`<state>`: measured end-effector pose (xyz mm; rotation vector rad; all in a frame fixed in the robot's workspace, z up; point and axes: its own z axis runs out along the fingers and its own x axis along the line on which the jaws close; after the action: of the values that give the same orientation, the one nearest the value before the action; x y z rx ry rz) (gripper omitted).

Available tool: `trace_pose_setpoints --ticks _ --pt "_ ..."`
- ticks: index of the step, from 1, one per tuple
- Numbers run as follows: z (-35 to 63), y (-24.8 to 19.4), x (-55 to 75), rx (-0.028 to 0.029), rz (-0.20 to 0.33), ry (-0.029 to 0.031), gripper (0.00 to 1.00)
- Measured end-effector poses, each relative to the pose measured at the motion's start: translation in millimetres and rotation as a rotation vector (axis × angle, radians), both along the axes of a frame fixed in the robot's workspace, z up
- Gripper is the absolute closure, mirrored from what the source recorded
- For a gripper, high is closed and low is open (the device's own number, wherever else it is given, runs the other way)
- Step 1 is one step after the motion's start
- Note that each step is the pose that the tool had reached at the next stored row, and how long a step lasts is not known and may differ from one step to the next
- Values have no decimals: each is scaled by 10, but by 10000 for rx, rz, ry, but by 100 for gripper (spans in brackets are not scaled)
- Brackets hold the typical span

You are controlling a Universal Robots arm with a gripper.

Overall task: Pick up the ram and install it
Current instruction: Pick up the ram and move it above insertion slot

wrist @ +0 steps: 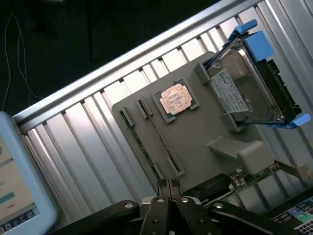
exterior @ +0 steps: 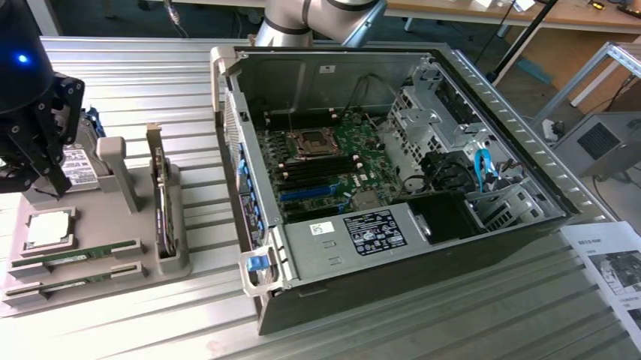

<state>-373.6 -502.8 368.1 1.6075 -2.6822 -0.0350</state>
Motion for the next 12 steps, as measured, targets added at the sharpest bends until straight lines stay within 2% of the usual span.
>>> trace_pose_setpoints --ticks 3,7,12 --pt "0 0 0 -11 458 0 89" --pt "0 0 0 -31 1360 0 89" --pt "0 0 0 -59 2957 -1 89"
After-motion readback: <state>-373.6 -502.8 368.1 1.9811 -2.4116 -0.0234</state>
